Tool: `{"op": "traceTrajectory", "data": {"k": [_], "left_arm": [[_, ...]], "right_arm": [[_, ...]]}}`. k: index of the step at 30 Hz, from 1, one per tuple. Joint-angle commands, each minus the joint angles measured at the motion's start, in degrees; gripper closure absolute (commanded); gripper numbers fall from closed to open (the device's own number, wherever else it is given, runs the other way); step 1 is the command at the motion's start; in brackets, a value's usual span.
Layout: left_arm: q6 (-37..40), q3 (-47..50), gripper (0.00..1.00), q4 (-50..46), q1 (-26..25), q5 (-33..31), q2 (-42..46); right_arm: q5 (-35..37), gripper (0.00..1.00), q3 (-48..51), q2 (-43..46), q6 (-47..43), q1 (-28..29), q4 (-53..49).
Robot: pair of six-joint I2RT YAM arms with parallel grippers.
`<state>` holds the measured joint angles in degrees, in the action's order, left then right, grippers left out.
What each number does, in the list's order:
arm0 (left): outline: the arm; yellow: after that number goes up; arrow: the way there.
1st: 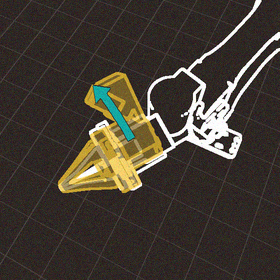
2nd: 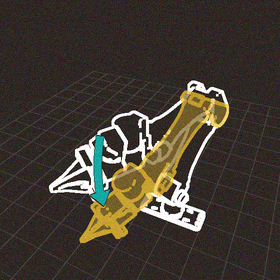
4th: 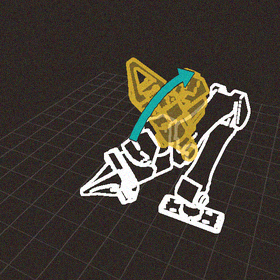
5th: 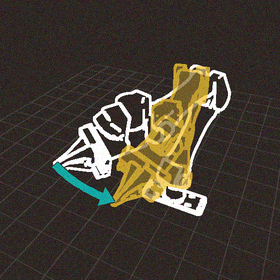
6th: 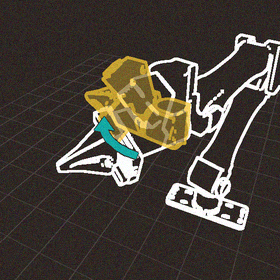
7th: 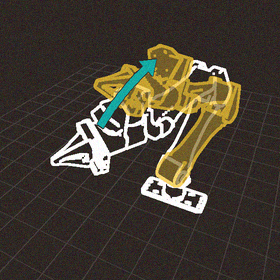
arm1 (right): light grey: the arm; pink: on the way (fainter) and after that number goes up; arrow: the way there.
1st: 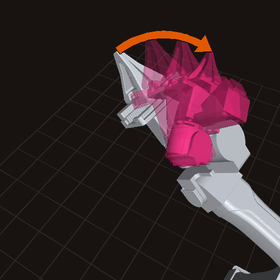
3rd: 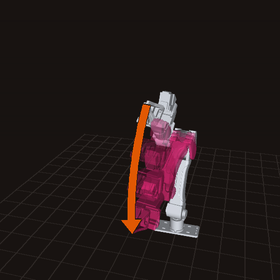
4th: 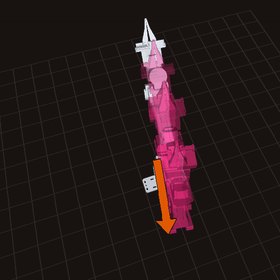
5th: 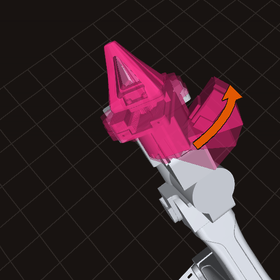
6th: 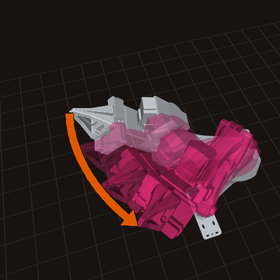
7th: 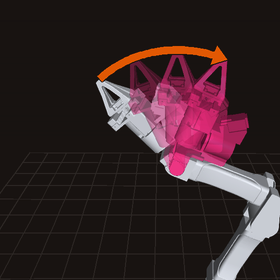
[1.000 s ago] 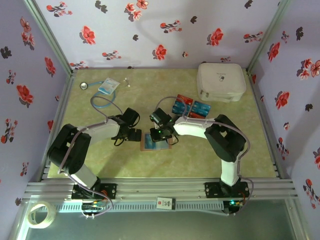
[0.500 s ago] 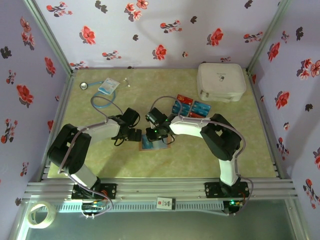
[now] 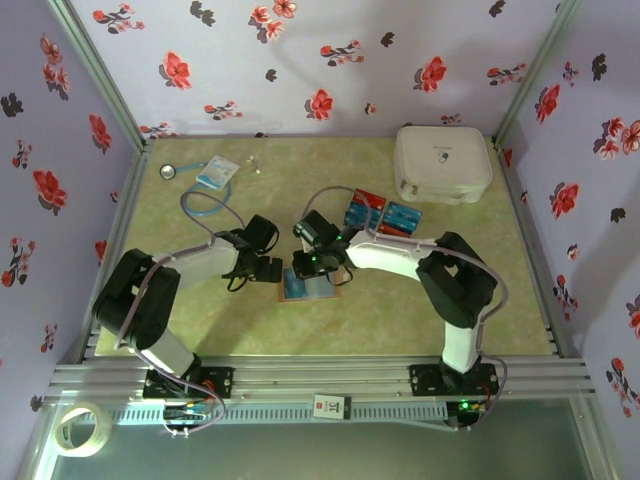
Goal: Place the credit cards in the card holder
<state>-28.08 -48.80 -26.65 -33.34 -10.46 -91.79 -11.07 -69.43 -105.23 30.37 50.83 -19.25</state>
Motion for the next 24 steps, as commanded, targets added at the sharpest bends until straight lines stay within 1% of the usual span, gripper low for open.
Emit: {"op": "traceTrajectory", "data": {"k": [1, 3, 6, 10, 14, 18, 24], "left_arm": [[0.9, 0.4, 0.0, -1.1, 0.9, 0.3, 2.5], [0.9, 0.5, 0.0, -1.6, 1.3, 0.4, 3.9], [0.4, 0.4, 0.0, -2.5, 1.3, 0.5, 6.0], [-1.2, 0.2, 0.0, -2.6, 1.4, 3.1, 8.8], [-3.2, 0.0, 0.0, -1.9, 0.7, 5.8, 10.8], [-5.7, -0.4, 0.0, -0.2, -1.4, 7.7, 11.2], [-9.3, -0.9, 0.0, 3.1, -6.0, 8.4, 9.6]], "right_arm": [[1.7, 0.83, 2.5, 3.6, -1.0, -1.5, -1.4], [1.9, 0.8, 4.2, 5.3, -1.3, -3.0, -1.3], [1.1, 0.79, 7.1, 7.6, -1.2, -5.8, -0.4], [-1.1, 0.79, 10.2, 9.0, -1.5, -9.2, 1.5], [-2.4, 0.79, 11.3, 9.3, -2.2, -10.4, 2.4], [-2.7, 0.8, 11.7, 9.0, -2.4, -10.6, 3.0], [-4.0, 0.83, 11.8, 8.4, -2.4, -11.0, 4.1]]}}
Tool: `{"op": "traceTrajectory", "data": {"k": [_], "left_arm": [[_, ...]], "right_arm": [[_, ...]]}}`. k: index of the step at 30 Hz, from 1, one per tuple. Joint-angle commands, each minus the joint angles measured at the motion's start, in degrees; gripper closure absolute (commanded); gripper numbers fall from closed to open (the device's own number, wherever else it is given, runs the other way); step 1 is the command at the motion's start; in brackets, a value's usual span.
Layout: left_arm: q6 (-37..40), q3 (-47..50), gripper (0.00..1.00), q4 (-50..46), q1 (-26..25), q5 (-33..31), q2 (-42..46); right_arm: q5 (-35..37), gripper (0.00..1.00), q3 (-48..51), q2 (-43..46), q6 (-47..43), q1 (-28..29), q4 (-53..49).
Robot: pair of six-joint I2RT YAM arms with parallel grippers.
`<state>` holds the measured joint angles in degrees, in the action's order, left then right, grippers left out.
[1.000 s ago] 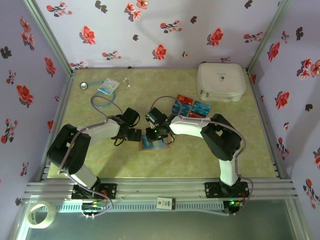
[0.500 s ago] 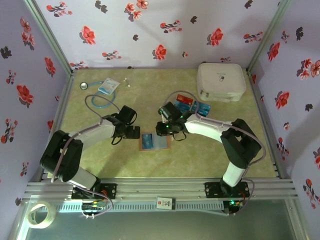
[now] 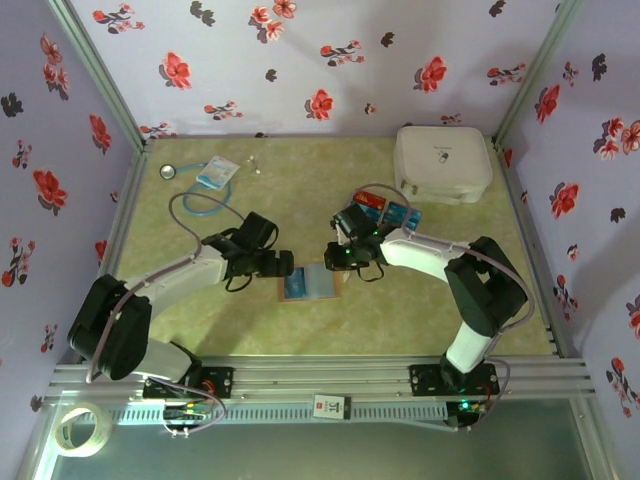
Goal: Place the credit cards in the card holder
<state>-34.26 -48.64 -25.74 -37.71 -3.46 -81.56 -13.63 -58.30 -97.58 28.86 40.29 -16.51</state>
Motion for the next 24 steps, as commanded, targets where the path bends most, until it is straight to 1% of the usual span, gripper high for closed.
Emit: {"op": "traceTrajectory", "data": {"k": [1, 5, 11, 24], "left_arm": [[-3.9, -1.0, 0.0, 2.8, -2.3, 1.4, -1.0], [-5.6, -1.2, 0.0, 4.7, -4.3, 1.4, -2.8], [-6.1, -2.2, 0.0, 5.7, -6.5, 0.9, -5.7], [-4.4, -4.1, 0.0, 4.9, -9.0, -2.3, -9.7]], "right_arm": [[-1.7, 0.83, 0.7, 0.6, -0.8, -0.6, 1.7], [-3.1, 0.84, 0.7, -0.1, -0.6, -0.9, 2.6], [-4.9, 0.86, 0.5, -1.7, 0.0, -1.1, 3.9], [-6.7, 0.89, 0.7, -5.3, 0.7, -1.1, 5.8]]}}
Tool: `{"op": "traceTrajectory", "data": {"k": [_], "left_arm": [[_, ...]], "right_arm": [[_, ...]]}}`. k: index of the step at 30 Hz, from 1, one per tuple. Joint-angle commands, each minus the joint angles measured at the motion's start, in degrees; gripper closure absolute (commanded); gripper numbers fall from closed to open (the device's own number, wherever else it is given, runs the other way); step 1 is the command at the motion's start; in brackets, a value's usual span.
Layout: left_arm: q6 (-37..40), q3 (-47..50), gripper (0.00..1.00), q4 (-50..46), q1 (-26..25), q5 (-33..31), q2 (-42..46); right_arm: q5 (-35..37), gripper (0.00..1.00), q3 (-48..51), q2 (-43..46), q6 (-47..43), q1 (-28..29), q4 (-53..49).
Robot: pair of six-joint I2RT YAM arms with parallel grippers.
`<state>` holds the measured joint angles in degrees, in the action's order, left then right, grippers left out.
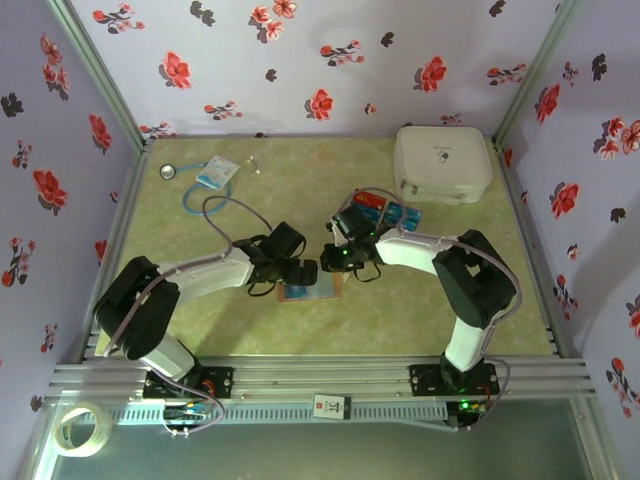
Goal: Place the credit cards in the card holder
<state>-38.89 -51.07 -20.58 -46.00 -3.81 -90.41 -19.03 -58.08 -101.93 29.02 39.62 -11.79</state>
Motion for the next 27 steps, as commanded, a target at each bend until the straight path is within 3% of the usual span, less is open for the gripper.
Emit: {"op": "traceTrajectory", "data": {"k": [1, 27], "left_arm": [[0.5, -1.7, 0.0, -0.3, -0.9, -2.2, -1.0], [6.3, 3.3, 0.0, 4.7, -2.8, -4.2, -1.9]], "right_arm": [[-1.2, 0.89, 0.5, -1.2, 0.7, -0.4, 1.1], [-1.5, 0.92, -0.5, -4.8, 2.8, 2.4, 2.7]]}}
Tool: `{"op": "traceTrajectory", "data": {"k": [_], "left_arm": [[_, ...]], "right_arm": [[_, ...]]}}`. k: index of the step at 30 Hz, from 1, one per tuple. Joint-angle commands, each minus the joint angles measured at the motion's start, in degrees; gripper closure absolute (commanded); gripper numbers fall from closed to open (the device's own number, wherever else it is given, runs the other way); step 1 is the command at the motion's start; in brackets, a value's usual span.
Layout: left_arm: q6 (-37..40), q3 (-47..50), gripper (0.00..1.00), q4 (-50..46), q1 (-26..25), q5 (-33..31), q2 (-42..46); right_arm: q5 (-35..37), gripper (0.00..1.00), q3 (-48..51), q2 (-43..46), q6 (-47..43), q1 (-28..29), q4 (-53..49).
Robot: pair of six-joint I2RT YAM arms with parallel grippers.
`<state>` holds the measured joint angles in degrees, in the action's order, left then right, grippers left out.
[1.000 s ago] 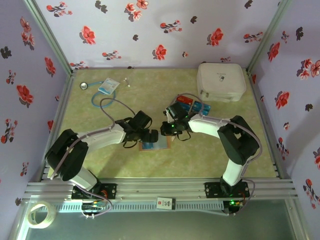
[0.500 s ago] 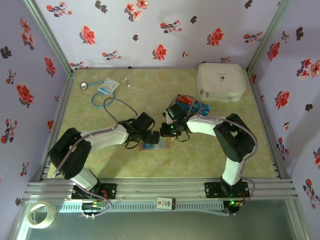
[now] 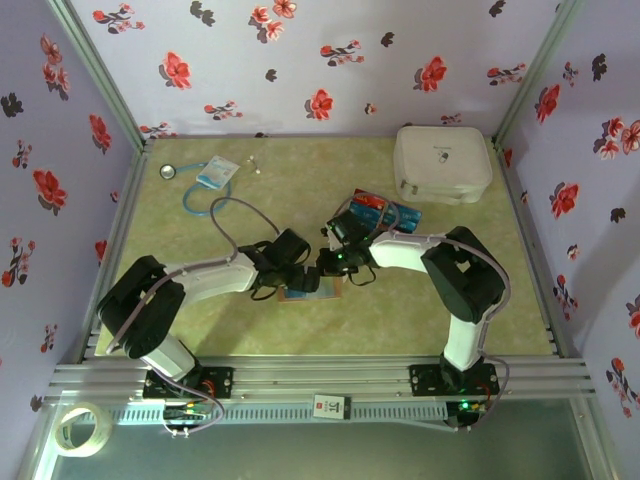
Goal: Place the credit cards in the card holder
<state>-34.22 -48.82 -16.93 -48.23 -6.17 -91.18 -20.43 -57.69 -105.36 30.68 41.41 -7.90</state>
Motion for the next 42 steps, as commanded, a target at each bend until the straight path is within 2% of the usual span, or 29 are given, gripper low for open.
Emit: {"op": "traceTrajectory", "data": {"k": [1, 8, 15, 20, 42], "left_arm": [[1.8, 1.1, 0.0, 1.1, -0.6, -2.1, -1.3], [2.4, 1.8, 0.0, 0.8, -0.6, -3.4, -2.9], [2.0, 3.1, 0.0, 1.5, -0.6, -3.8, -3.1], [1.7, 3.5, 0.0, 2.0, -0.7, -3.8, -2.9], [1.9, 3.6, 0.0, 2.5, -0.6, -3.8, -2.3]], "right_arm": [[-0.1, 0.92, -1.1, -1.4, 1.2, 0.6, -1.3], [0.1, 0.91, -1.7, -0.4, 1.2, 0.6, -2.1], [2.2, 0.74, -0.9, 5.1, 1.4, -0.8, -3.5], [2.9, 0.66, 1.2, 7.0, 2.6, -1.3, -2.7], [-0.1, 0.63, 4.3, 2.4, 7.4, 1.5, 4.0]]}}
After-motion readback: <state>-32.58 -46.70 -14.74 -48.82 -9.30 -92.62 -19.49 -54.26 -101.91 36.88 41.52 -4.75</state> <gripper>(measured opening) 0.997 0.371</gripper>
